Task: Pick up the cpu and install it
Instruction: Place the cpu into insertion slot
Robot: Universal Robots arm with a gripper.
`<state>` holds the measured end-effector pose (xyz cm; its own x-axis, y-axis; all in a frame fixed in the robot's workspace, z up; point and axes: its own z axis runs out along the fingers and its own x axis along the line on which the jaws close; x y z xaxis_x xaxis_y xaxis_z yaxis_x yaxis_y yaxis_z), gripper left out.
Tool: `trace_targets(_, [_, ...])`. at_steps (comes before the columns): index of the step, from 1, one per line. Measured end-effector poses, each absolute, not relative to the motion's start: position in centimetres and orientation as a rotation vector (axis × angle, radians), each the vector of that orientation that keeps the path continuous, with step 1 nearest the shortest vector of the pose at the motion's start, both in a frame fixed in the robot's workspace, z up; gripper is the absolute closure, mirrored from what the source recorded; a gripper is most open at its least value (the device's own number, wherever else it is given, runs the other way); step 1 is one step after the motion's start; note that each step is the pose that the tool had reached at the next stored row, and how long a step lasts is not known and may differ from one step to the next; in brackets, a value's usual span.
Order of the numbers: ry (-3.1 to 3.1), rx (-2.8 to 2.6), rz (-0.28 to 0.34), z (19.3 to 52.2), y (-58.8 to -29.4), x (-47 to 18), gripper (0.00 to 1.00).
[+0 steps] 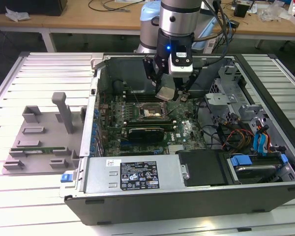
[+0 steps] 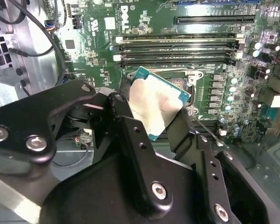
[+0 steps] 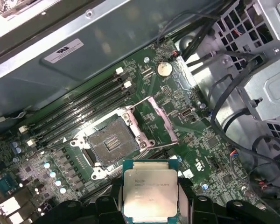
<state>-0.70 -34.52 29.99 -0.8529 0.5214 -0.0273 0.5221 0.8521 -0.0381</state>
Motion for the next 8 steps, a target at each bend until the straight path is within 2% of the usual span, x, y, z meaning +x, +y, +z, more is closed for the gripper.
trace_targets(8, [2.979,0.949,-0.071,29.97,-34.52,-0.7,0.45])
